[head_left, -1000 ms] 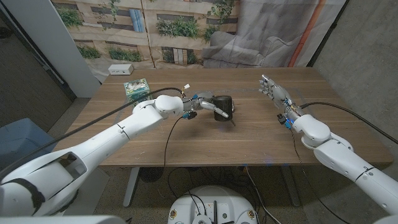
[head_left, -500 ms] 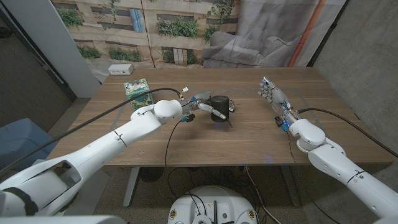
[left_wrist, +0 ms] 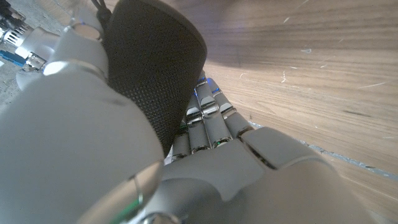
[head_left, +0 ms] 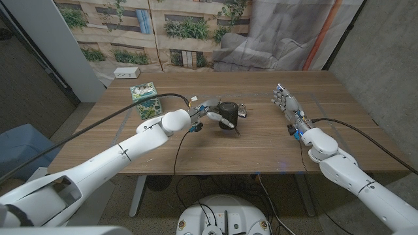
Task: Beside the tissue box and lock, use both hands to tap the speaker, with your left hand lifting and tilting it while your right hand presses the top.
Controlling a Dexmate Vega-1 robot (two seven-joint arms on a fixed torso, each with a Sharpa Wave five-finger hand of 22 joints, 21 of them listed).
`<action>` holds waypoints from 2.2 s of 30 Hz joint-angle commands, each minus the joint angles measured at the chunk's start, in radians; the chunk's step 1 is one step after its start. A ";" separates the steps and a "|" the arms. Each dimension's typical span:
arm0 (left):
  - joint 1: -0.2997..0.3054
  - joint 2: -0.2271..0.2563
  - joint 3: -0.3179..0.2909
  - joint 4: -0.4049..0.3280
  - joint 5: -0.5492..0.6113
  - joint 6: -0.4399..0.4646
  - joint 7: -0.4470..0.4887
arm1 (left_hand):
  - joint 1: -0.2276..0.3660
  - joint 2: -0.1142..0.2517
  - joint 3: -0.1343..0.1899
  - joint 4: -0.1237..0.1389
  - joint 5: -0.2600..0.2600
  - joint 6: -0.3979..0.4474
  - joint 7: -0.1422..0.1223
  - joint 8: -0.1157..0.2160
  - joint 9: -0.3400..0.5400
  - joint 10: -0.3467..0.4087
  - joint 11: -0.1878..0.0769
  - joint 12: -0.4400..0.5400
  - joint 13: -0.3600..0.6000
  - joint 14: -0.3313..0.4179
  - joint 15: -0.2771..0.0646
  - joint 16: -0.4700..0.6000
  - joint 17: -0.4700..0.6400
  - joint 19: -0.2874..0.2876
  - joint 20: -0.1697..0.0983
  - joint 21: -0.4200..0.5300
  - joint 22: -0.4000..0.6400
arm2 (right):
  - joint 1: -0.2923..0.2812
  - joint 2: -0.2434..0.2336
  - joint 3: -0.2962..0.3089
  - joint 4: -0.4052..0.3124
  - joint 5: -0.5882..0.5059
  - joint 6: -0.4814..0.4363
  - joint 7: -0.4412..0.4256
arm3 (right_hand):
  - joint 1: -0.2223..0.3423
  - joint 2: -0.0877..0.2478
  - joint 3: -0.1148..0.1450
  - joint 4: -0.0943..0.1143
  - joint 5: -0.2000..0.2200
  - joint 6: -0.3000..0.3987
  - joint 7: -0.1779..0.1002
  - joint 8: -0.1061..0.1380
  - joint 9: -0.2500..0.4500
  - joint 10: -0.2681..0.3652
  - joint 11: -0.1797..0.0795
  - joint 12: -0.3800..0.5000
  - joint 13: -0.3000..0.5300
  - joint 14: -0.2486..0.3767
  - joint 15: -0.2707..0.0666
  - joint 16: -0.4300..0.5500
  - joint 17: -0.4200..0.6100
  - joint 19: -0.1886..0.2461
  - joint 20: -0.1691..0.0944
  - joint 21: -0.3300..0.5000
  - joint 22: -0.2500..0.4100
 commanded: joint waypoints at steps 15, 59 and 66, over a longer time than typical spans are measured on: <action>0.053 -0.060 0.006 0.106 0.199 -0.123 0.134 | -0.059 0.251 0.087 0.032 0.005 0.226 -0.172 0.062 0.006 0.258 -0.287 -0.046 -0.017 -0.161 -0.173 -0.010 -0.029 -0.077 -0.083 -0.050 -0.005 | 0.045 0.026 -0.023 0.087 -0.001 0.005 -0.002 | 0.000 0.013 0.002 -0.001 0.006 -0.003 -0.002 -0.006 0.003 0.005 0.001 -0.003 0.001 -0.002 0.006 -0.003 0.001 0.003 0.005 0.001 0.004; 0.096 -0.072 0.017 0.109 0.278 -0.054 0.156 | -0.143 0.226 0.062 0.038 0.003 0.144 -0.259 -0.066 -0.011 0.112 -0.297 -0.144 -0.104 -0.295 -0.157 -0.010 -0.102 -0.154 -0.039 -0.122 -0.005 | 0.102 0.078 -0.050 0.209 0.020 0.049 0.032 | -0.011 0.017 -0.001 -0.002 0.007 0.007 -0.003 -0.005 0.003 0.013 0.000 -0.003 0.002 0.001 0.004 -0.004 0.001 0.009 0.010 0.003 0.004; 0.096 -0.062 0.017 0.100 0.273 -0.040 0.135 | -0.161 0.218 0.052 0.036 0.003 0.106 -0.267 -0.117 -0.013 0.060 -0.297 -0.149 -0.125 -0.311 -0.160 -0.007 -0.106 -0.159 -0.029 -0.133 -0.005 | 0.102 0.080 -0.051 0.211 0.023 0.049 0.033 | -0.009 0.019 0.000 -0.003 0.008 0.008 -0.004 -0.005 0.003 0.014 0.000 -0.004 0.002 0.002 0.005 -0.004 0.001 0.011 0.011 0.003 0.004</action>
